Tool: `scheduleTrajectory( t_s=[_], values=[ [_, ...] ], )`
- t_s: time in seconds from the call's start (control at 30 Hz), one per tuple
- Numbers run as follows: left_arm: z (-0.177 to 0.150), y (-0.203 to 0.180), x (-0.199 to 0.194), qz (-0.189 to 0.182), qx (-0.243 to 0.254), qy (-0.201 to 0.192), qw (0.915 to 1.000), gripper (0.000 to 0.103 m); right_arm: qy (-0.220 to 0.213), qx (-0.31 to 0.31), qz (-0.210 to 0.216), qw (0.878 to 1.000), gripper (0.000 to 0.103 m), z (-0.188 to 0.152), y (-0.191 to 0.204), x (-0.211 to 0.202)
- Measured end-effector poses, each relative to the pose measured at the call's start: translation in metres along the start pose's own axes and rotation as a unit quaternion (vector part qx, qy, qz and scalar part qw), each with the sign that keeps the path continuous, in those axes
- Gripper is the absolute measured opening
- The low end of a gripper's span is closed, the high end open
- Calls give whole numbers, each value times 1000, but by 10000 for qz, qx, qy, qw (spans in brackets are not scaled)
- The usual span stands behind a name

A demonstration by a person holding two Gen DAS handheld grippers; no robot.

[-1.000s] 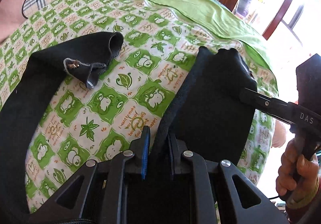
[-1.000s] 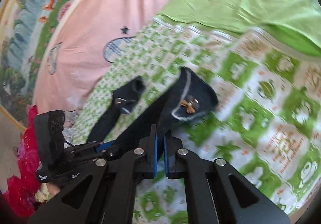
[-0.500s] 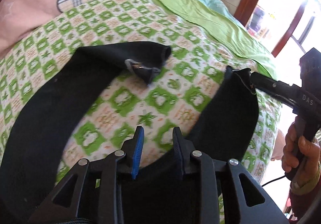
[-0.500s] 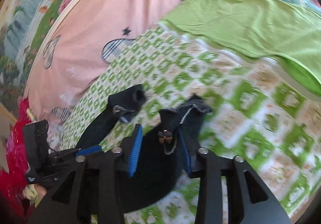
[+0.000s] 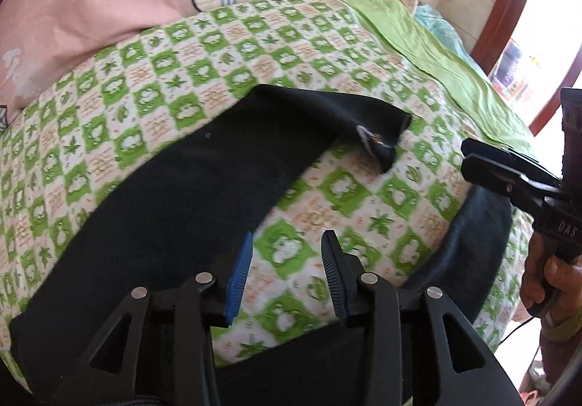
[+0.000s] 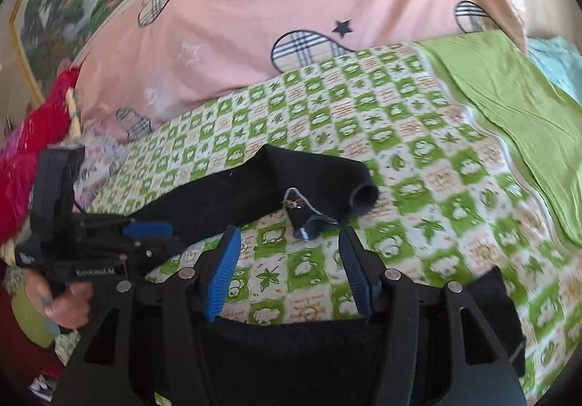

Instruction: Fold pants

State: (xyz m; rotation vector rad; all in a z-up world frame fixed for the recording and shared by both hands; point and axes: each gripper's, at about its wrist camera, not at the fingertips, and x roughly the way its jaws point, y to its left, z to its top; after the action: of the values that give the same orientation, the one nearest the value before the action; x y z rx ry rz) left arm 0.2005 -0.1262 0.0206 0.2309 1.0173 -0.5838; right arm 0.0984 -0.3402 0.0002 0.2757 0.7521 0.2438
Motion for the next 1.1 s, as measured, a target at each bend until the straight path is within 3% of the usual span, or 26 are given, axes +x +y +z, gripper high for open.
scheduleTrajectory(
  t_s=[0.23, 0.47, 0.67, 0.83, 0.97, 1.07, 1.1],
  values=[
    [21, 41, 6, 401, -193, 26, 9990, 44, 393, -694, -244, 9965, 63, 14, 16, 41],
    [46, 78, 27, 702, -215, 201, 9971, 51, 805, -1581, -692, 9817, 63, 19, 33, 83],
    [62, 97, 59, 860, 105, 582, 9945, 54, 1003, -2115, -1142, 9655, 63, 18, 37, 105],
    [64, 102, 86, 883, 424, 942, 9907, 55, 1116, -2226, -1314, 9595, 63, 20, 27, 113],
    [63, 103, 99, 802, 561, 1080, 9893, 54, 1071, -2184, -1241, 9620, 30, 25, 15, 107],
    [65, 107, 104, 530, 474, 1163, 9907, 41, 992, -2139, -1200, 9644, 14, 32, 8, 98],
    [65, 107, 104, 460, 457, 1173, 9910, 35, 966, -2129, -1182, 9651, 13, 34, 7, 96]
  ],
)
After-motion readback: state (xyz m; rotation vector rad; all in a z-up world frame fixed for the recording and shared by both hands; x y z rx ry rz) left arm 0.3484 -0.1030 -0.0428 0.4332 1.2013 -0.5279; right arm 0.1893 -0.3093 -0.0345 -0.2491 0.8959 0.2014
